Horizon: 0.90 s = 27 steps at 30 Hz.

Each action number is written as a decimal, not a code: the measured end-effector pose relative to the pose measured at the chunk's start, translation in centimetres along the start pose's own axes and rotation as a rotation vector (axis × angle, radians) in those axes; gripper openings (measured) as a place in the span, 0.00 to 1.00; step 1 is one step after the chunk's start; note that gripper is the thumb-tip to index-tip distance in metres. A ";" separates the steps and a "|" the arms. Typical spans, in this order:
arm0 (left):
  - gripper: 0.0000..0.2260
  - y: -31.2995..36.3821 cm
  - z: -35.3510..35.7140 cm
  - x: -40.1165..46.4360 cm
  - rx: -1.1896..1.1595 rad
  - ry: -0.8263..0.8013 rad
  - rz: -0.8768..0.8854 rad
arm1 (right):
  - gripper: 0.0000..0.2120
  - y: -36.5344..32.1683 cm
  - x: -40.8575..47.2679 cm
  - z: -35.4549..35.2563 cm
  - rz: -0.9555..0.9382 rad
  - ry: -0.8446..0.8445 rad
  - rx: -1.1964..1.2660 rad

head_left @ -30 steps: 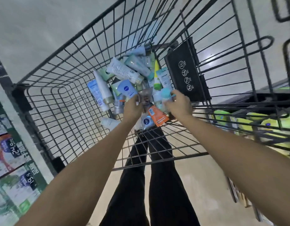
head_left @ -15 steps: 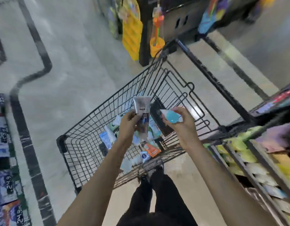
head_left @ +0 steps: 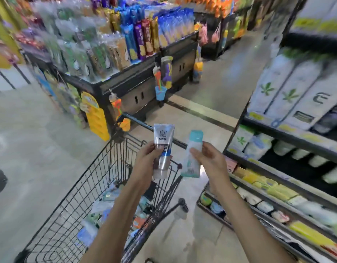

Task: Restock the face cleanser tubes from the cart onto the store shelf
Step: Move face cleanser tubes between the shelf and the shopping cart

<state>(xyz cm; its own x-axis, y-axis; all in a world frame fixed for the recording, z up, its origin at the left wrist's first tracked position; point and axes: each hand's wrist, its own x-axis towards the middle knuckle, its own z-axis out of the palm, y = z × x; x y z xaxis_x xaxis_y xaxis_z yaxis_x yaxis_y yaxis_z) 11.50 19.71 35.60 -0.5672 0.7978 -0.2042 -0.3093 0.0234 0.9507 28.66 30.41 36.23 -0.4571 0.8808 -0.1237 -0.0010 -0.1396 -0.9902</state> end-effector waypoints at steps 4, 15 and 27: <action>0.18 0.4 8.0 -1.6 0.041 -0.202 0.022 | 0.13 -2.9 -3.2 -7.8 -0.043 0.092 -0.001; 0.21 -2.2 26.2 -6.8 -0.056 -0.501 0.044 | 0.25 -5.9 -12.5 -26.2 0.033 0.265 -0.029; 0.21 -2.8 38.6 -10.4 -0.127 -0.705 -0.043 | 0.11 -9.7 -21.5 -35.7 -0.090 0.783 -0.058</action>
<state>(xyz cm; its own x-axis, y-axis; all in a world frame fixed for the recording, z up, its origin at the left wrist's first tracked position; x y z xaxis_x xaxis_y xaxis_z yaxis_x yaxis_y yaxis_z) 47.75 34.63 44.06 0.0620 0.9981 -0.0007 -0.4314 0.0274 0.9017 70.27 28.96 46.24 0.3019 0.9528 -0.0314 0.0482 -0.0482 -0.9977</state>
